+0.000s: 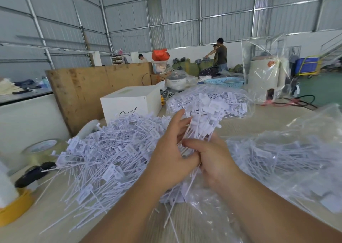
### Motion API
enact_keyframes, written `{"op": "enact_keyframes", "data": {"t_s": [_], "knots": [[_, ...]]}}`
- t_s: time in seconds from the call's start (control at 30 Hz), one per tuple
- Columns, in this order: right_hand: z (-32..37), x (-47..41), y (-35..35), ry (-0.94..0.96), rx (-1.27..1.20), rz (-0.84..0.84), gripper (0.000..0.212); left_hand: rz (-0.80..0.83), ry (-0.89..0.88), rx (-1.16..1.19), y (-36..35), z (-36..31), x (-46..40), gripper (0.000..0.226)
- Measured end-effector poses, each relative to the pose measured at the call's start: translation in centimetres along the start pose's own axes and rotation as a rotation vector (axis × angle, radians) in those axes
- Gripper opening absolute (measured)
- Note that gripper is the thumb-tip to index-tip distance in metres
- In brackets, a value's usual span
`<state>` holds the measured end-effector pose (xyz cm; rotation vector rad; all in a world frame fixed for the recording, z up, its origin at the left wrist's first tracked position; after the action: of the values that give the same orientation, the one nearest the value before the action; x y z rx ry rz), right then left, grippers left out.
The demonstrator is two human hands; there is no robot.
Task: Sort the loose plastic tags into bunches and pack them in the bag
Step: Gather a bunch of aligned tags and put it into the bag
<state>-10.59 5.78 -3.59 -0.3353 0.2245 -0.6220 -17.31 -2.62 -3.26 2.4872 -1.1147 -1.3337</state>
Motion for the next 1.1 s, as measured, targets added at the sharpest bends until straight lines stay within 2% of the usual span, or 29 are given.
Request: {"op": "enact_keyframes", "data": {"t_s": [0.07,0.2,0.3,0.43,0.53,0.6,0.67,0.73,0.83,0.9,1.0,1.1], "knots": [[0.5,-0.1,0.1,0.039,-0.065,0.026,0.044,-0.004,0.001,0.012,0.0,-0.4,0.0,0.092],[1.4,0.1,0.1,0.07,-0.152,0.092,0.044,-0.018,0.056,-0.107,0.2,-0.3,-0.1,0.088],[1.6,0.0,0.3,0.088,-0.14,0.061,0.04,0.051,0.114,-0.144,0.2,0.0,0.2,0.078],[1.3,-0.2,0.1,0.096,-0.051,0.012,0.041,0.085,0.148,-0.121,0.0,0.4,0.4,0.036],[1.5,-0.1,-0.5,0.063,0.004,0.091,0.041,0.044,0.093,-0.222,-0.3,0.4,0.2,0.02],[1.8,0.3,-0.9,0.056,0.102,0.131,0.04,0.001,0.083,-0.172,-0.6,0.2,0.1,0.02],[1.9,0.7,-1.2,0.091,0.31,0.092,0.041,-0.044,0.076,-0.109,-0.9,0.1,0.1,0.025],[2.0,1.1,-1.7,0.134,0.451,0.039,0.028,-0.109,0.106,-0.042,-1.1,0.4,0.0,0.026],[2.3,1.3,-2.1,0.079,0.454,0.107,0.013,-0.206,0.173,0.057,-1.7,0.3,-0.3,0.019],[2.4,1.2,-1.9,0.106,0.478,0.077,0.009,-0.224,0.198,0.074,-2.2,-0.4,-0.4,0.018],[2.3,0.6,-1.2,0.145,0.448,-0.071,0.01,-0.087,0.23,-0.008,-2.5,-0.8,-0.5,0.02],[2.2,-0.1,-0.2,0.049,0.407,-0.183,0.024,0.086,0.24,-0.027,-1.8,-1.0,-0.1,0.033]]}}
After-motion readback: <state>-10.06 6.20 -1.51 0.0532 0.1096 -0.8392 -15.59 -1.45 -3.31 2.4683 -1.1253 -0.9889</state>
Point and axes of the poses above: each hand's wrist, its own x-axis away from the middle knuckle, its own y-axis out of the back of the hand, z = x × y, the point moved 2 cm from there along -x, towards the middle knuckle, and after that the axes turned 9 degrees about -y, right-handed, at the moved point
